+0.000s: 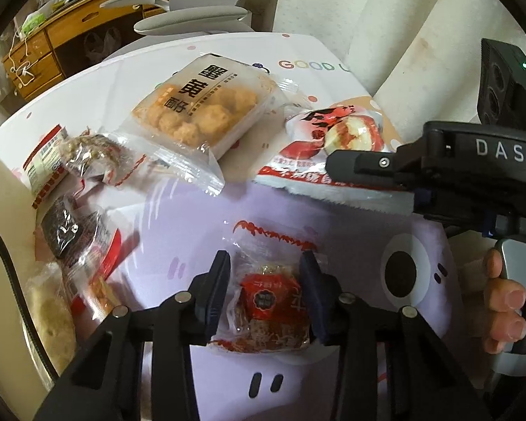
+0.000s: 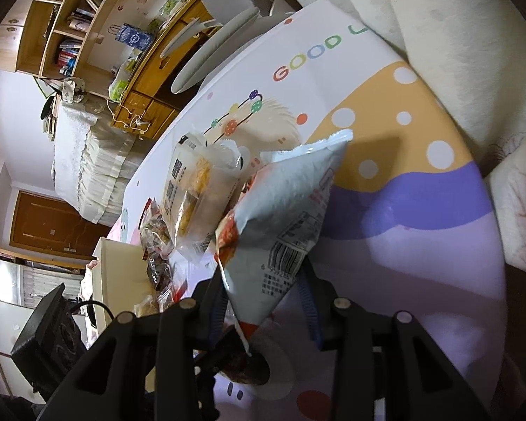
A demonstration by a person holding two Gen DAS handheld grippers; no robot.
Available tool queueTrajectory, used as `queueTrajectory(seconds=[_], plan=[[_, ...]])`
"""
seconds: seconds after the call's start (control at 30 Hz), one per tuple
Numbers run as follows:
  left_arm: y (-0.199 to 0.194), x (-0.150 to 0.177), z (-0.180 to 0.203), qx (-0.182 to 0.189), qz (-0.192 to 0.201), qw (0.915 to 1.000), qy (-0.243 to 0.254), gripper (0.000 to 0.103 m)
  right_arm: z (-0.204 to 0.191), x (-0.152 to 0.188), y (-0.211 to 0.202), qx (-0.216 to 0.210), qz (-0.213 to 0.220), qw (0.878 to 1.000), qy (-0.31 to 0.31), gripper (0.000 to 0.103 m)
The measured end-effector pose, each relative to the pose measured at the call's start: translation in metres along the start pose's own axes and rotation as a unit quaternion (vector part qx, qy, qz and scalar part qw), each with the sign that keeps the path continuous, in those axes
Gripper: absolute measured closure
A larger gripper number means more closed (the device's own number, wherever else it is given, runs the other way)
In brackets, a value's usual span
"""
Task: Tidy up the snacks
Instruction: 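Grasp the white chip bag with the right gripper while the left gripper grasps the red-labelled nut cake, then lift both held snacks and carry them toward the white tray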
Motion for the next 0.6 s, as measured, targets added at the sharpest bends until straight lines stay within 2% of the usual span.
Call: queueTrajectory(seconds=[0.2, 0.23, 0.6], plan=[[-0.017, 0.006, -0.002, -0.005, 0.014, 0.9999, -0.006, 0.07, -0.001, 0.005, -0.015, -0.004, 0.014, 1.0, 0.002, 0.066], [-0.02, 0.008, -0.002, -0.008, 0.016, 0.9998, -0.007, 0.076, -0.002, 0.007, -0.017, -0.003, 0.015, 1.0, 0.0, 0.066], [-0.061, 0.034, -0.006, -0.014, 0.033, 0.9988, -0.033, 0.077, -0.005, 0.042, -0.042, -0.008, 0.02, 1.0, -0.01, 0.066]])
Point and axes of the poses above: each gripper's, at about its wrist camera, not at the fingertips, and y roughly the way its jaws point, z to its right, x to its underside, the point moved 10 cm from there along y, roughly the way its jaws point, and after that the axes turned 13 degrees about y, right-handed, at the moved point
